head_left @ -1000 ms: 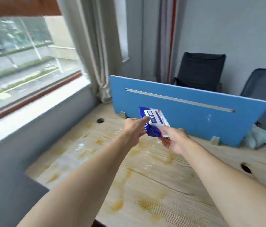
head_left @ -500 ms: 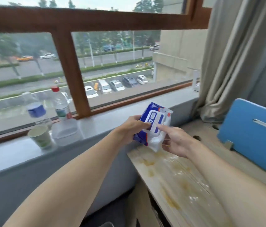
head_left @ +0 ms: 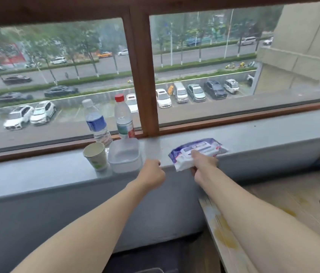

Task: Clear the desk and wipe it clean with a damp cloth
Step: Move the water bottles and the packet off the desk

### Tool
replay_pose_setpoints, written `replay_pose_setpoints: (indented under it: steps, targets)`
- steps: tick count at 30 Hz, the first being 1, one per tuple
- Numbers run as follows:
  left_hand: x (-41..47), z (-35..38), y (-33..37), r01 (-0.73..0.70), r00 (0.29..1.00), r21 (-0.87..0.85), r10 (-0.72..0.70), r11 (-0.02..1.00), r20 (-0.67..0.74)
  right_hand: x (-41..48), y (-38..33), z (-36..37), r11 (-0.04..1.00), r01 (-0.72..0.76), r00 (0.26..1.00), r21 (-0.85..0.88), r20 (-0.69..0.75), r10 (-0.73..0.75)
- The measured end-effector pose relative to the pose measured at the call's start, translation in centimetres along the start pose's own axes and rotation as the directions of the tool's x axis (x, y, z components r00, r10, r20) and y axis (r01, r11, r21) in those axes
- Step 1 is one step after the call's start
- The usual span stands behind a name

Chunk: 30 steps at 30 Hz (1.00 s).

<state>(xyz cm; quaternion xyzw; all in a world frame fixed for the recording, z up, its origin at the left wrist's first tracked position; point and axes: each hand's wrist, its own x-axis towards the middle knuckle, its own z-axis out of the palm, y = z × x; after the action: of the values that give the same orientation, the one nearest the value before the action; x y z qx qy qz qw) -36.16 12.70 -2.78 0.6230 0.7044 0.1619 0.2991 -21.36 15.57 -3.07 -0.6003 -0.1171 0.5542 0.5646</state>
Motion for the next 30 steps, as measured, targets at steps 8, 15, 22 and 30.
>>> replay_pose_setpoints:
  steps: [8,15,22,30]
  targets:
    - [3.4,1.7,-1.2,-0.050,0.985,0.291,0.000,0.956,0.172,3.6,2.1,2.3,0.950,0.033,0.987,-0.311,0.158,0.017]
    - [4.9,1.7,-0.7,-0.125,0.970,0.565,-0.019,0.816,0.243,6.1,2.7,4.0,0.227,0.594,0.801,-0.772,0.593,-0.079]
    - [5.8,0.9,0.6,-0.175,0.943,0.634,-0.057,0.753,0.327,7.2,3.1,5.8,-0.047,0.568,0.821,-0.822,0.570,-0.039]
    - [5.8,0.7,1.0,-0.199,0.922,0.646,-0.083,0.737,0.379,8.2,2.9,7.7,-0.074,0.528,0.847,-0.846,0.531,-0.021]
